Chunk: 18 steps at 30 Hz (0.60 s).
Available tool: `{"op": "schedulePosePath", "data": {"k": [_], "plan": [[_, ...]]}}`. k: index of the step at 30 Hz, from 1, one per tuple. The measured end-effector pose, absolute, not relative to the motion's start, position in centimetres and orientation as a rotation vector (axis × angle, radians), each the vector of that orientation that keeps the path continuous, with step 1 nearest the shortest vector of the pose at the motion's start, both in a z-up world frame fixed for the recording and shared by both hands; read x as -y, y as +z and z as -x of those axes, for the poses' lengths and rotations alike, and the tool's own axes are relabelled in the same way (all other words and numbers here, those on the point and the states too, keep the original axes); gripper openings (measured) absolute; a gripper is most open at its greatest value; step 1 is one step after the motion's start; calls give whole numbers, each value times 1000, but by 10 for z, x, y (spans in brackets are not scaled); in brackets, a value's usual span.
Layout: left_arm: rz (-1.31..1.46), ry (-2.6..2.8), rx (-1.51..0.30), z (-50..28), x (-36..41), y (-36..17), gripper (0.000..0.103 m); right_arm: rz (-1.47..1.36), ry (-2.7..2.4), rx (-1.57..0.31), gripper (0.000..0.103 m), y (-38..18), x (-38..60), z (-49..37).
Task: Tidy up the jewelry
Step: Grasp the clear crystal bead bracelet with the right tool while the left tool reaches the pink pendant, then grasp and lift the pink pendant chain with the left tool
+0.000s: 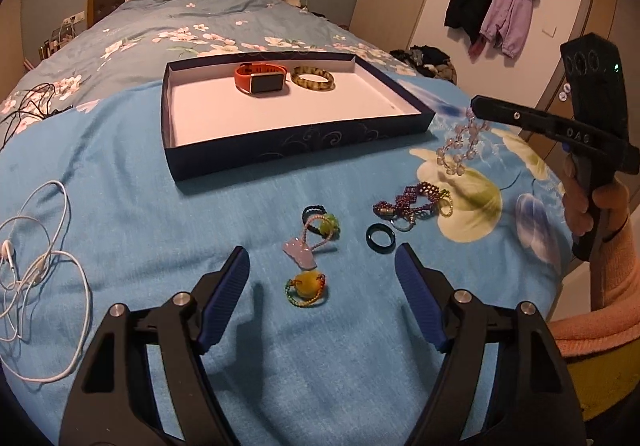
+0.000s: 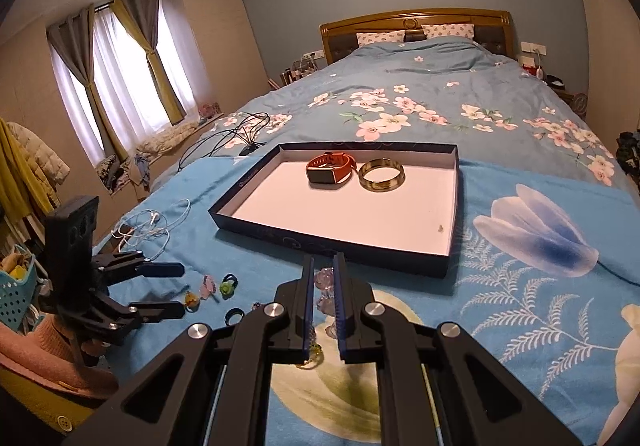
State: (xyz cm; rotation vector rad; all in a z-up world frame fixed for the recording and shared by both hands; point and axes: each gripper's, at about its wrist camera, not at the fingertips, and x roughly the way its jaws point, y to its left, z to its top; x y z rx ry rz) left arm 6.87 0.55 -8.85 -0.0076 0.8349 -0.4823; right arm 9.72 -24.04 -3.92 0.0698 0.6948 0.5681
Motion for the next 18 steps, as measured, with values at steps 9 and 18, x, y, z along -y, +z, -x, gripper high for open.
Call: {"op": "schedulePosePath", "data": {"k": [9,18], "plan": [[-31,-463,-915,-90,8,-102,34,-79,581,-698,8,-42,237,-97],[-34,-445,-904,-89,7,-100,24,-93,589,-694,8,-42,235,-101]]}}
